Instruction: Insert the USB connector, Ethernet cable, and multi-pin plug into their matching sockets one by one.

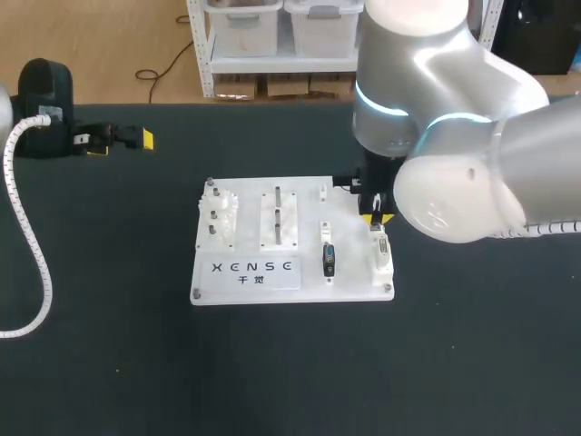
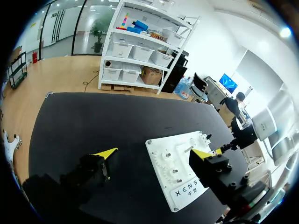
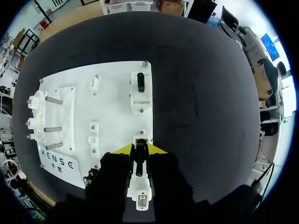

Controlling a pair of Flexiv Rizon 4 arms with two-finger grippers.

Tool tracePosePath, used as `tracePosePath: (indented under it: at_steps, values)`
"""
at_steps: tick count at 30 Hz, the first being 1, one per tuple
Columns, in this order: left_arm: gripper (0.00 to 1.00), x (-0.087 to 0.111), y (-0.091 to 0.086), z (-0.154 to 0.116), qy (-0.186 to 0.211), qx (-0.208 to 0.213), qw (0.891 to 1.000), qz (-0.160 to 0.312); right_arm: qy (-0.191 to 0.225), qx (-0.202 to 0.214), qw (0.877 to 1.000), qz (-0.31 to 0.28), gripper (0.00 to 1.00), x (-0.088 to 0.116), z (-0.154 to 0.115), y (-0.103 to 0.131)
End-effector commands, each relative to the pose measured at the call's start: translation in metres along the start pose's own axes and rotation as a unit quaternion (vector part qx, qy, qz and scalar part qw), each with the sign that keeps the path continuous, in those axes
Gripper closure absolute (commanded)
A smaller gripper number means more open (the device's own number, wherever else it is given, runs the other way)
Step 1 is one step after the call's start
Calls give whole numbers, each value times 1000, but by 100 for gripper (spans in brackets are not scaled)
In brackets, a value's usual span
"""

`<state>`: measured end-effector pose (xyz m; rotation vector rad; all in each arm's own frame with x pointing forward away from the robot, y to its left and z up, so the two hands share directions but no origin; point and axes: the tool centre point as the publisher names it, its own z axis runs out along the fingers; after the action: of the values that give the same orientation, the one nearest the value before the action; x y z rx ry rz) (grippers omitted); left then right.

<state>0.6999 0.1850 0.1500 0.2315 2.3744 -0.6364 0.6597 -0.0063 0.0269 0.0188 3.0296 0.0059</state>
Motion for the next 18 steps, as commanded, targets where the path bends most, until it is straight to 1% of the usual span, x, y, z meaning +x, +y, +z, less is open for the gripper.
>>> tracePosePath:
  at_steps: [1, 18]
  values:
    - [0, 0, 0, 0, 0, 0, 1000, 0, 0, 0, 1000, 1, 100, -2, 2, 0]
    - [0, 0, 0, 0, 0, 0, 1000, 0, 4, 4, 1000, 11, 100, -3, 6, -9]
